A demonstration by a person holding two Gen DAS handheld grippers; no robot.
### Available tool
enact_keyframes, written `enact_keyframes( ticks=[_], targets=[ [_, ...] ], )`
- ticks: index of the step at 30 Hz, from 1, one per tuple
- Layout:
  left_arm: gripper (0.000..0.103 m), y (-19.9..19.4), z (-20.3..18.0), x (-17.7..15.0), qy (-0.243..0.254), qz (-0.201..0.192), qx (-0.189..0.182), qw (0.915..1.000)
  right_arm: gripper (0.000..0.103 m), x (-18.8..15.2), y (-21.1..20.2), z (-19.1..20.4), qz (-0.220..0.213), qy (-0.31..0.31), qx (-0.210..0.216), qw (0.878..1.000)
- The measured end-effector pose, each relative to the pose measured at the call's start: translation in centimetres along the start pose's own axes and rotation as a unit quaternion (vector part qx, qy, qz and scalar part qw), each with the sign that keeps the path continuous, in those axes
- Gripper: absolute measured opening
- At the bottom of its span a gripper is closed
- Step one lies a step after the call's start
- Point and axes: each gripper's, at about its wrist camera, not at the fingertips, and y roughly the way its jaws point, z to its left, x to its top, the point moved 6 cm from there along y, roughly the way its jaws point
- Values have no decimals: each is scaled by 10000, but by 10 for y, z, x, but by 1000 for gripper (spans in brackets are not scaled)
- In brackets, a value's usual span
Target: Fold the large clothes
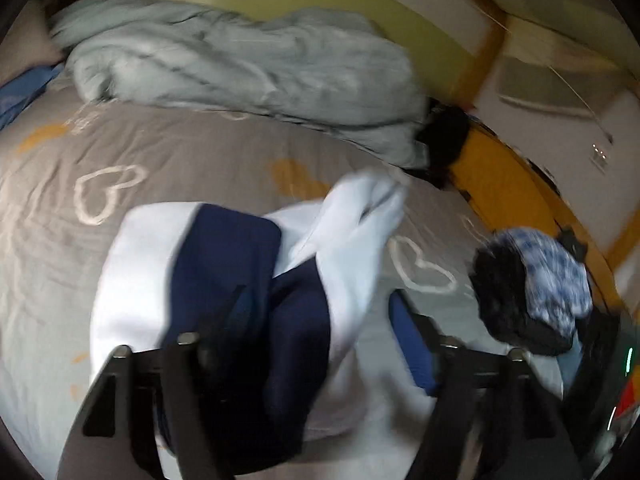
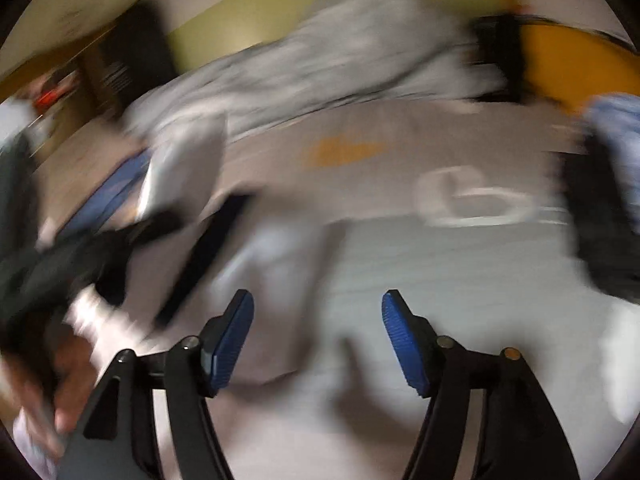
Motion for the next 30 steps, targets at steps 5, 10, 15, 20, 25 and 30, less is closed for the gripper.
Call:
enact_keyframes(
  ticks=[5, 10, 15, 20, 25, 30],
  targets=[
    [68, 2, -14, -10, 305, -273, 104, 9991, 69, 21, -32, -55, -575, 945, -284, 9935],
    [68, -19, -20, -25, 688, -300, -584, 9955, 72, 28, -43, -62, -765, 969, -439, 9914],
    [68, -44, -8, -35, 787, -361, -734, 9935, 74, 26, -38, -43, -713, 616, -411, 9947],
    [68, -90, 16, -29, 694, -743, -764, 9919, 81, 21, -35, -9, -730, 81, -343, 9967],
    [78, -117, 69, -13, 479, -1245, 82, 9910, 86, 16, -31, 31, -649, -239, -65, 9976],
    [85, -81, 143, -6, -641, -730, 385, 9945, 103, 11, -12, 67, -393, -268, 264, 9985]
  ],
)
